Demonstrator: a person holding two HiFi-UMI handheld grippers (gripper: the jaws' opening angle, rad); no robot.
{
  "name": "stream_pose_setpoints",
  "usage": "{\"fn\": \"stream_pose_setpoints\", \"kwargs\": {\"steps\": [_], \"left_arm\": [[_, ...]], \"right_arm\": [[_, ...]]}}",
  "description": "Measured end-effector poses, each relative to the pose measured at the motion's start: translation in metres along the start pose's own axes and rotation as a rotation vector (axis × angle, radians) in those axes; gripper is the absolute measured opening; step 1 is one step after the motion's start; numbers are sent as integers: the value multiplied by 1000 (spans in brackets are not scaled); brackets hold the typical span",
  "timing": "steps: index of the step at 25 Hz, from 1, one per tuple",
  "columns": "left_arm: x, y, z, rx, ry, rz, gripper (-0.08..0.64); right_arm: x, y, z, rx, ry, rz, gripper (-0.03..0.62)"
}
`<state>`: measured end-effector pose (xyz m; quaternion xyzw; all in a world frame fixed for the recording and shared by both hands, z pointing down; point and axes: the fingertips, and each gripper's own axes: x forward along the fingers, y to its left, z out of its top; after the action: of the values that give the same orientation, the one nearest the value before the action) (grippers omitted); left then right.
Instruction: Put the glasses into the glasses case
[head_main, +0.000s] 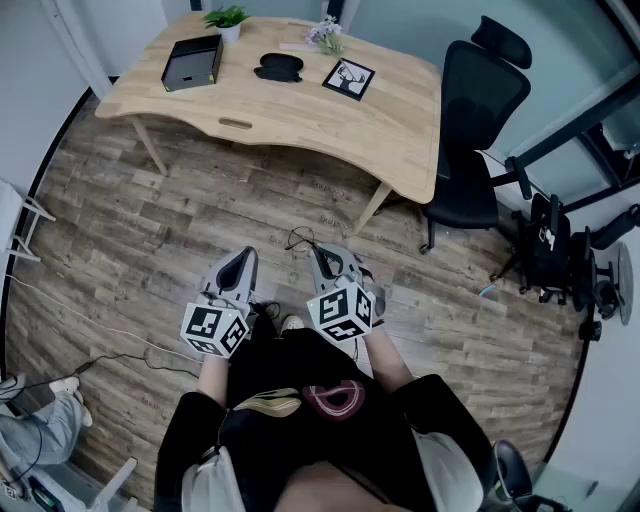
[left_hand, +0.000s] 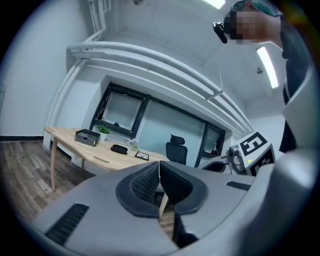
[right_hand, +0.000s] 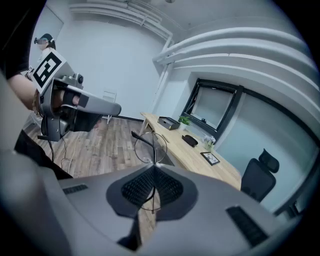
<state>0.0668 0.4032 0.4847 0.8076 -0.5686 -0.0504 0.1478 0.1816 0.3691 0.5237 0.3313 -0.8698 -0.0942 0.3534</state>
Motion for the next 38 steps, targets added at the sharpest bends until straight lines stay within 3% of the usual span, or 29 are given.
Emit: {"fn": "stream_pose_setpoints", "kwargs": {"steps": [6, 16, 22, 26, 38], "left_arm": [[-9, -16, 1, 33, 5, -21, 18], [-3, 7, -4, -11, -4, -17, 18], [27, 45, 4, -19, -3, -47, 18], [56, 79, 6, 14, 48, -38, 18], [120, 172, 44, 35, 57, -93, 18]], "right_arm": [[-12, 8, -6, 16, -2, -14, 11], [2, 9, -1, 63, -3, -11, 12], [29, -10, 20, 103, 2, -55, 12], [56, -25, 34, 113, 24, -70, 12], [144, -67, 73, 145, 75, -176, 12]]}}
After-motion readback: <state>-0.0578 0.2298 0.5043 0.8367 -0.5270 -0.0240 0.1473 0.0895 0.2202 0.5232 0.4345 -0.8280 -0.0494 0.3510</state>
